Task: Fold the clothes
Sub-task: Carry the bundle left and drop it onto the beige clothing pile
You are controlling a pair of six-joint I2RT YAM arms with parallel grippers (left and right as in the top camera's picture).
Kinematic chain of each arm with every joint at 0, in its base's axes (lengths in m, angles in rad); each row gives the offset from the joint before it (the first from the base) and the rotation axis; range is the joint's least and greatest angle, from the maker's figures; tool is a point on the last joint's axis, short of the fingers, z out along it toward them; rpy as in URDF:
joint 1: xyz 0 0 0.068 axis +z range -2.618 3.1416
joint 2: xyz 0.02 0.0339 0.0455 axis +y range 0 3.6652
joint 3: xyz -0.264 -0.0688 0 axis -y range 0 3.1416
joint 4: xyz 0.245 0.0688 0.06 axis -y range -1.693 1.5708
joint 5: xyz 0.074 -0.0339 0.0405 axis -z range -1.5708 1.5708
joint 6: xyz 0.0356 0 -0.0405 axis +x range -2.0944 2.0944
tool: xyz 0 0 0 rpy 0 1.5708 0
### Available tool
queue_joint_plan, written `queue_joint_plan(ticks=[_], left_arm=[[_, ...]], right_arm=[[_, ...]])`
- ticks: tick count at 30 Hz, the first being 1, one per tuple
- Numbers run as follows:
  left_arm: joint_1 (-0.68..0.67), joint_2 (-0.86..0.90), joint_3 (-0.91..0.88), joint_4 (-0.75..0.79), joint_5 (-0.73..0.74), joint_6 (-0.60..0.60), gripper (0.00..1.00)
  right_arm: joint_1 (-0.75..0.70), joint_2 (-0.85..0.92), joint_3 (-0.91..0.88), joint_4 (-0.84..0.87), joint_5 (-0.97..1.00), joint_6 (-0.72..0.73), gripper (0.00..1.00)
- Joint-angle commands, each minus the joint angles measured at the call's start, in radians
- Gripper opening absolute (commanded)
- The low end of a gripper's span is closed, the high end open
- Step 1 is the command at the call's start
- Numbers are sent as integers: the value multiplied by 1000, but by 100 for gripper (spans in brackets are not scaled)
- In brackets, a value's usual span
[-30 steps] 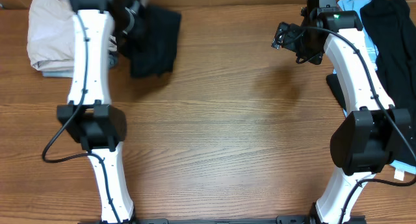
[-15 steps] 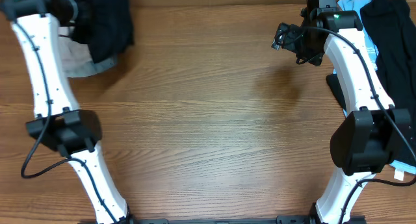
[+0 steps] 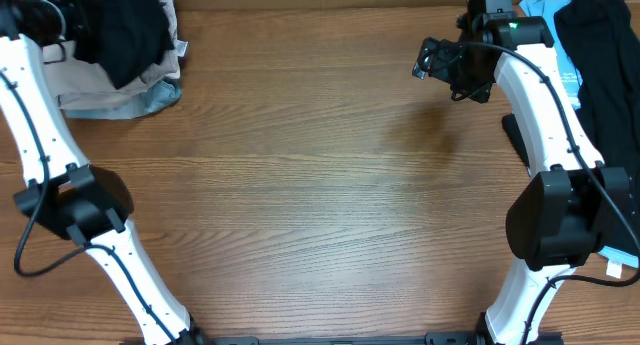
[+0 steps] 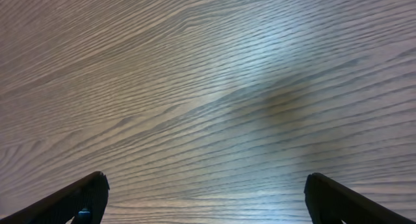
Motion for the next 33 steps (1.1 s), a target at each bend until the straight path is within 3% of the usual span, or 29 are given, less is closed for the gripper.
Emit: queue_joint_plan(ticks=[1,16,17,18,19,25,33], left_arm=[[-8,76,18,16,86,23,4],[92,108,18,94,-107,18,5],[95,109,18,99,-123,18,26],[95,111,18,103,-142,18,56],[96,111,18,103,-162,18,100],[110,110,23,106,-244,-122,100],[133,55,265,-79,-55,-134,100]], right_arm=[[17,-9,6,2,-12,2,100],[21,-9,6,3,-12,2,100],[22,-9,6,3,-12,2,100],[22,-9,6,3,-12,2,100],[23,-9,6,2,-12,2,100],[26,-9,6,2,-12,1,100],[27,-11,7,11,-11,1,95]])
